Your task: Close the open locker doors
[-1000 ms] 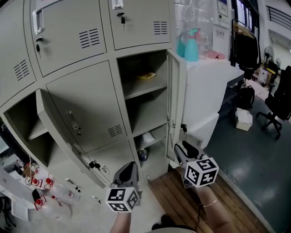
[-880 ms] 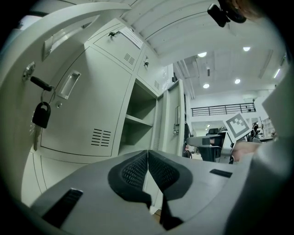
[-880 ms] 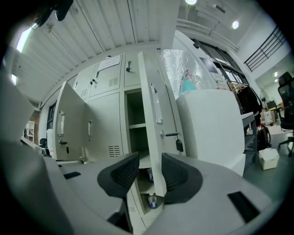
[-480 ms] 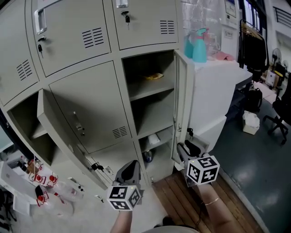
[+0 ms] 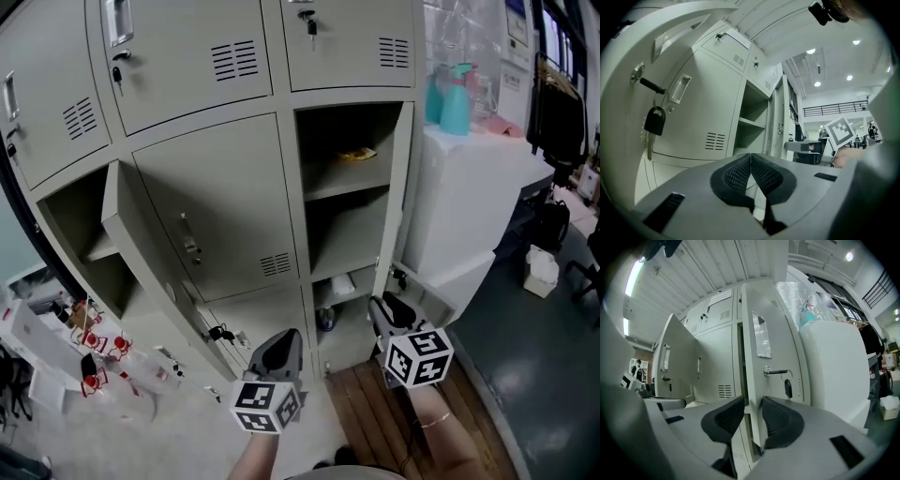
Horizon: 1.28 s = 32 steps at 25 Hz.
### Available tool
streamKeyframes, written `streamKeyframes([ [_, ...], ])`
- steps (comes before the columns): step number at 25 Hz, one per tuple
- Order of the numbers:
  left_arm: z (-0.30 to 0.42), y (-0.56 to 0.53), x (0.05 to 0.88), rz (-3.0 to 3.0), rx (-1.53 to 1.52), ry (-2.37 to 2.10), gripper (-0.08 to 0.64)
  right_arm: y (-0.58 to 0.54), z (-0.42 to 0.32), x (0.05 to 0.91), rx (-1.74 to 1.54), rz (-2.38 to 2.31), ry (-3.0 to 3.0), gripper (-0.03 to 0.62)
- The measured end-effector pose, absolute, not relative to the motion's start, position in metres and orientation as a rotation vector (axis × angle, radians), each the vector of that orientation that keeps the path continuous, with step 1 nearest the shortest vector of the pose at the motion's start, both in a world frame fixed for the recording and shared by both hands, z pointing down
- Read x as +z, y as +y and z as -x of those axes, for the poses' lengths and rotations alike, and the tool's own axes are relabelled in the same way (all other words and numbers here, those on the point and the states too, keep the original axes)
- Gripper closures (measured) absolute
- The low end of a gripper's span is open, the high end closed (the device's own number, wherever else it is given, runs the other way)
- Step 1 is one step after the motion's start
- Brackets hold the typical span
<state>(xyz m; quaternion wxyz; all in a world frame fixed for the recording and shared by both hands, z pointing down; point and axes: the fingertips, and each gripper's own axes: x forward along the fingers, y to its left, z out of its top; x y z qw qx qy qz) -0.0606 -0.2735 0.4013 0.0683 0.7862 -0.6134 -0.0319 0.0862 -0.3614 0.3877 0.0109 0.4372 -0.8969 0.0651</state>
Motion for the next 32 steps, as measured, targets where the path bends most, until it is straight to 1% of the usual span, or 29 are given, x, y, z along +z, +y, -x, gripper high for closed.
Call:
streamKeyframes([
  [16,0.09,-0.264,0.405,-2.24,-0.081,-2.001,0.54,-0.401,-0.001,0.404,0.19,-1.146,-2.832,0.492],
  [32,0.101,-0.272,0.405,-2.188,-0.076,-2.047,0.54,-0.459,0.047,0.415,0.185,-1.104,-2.792,0.492],
])
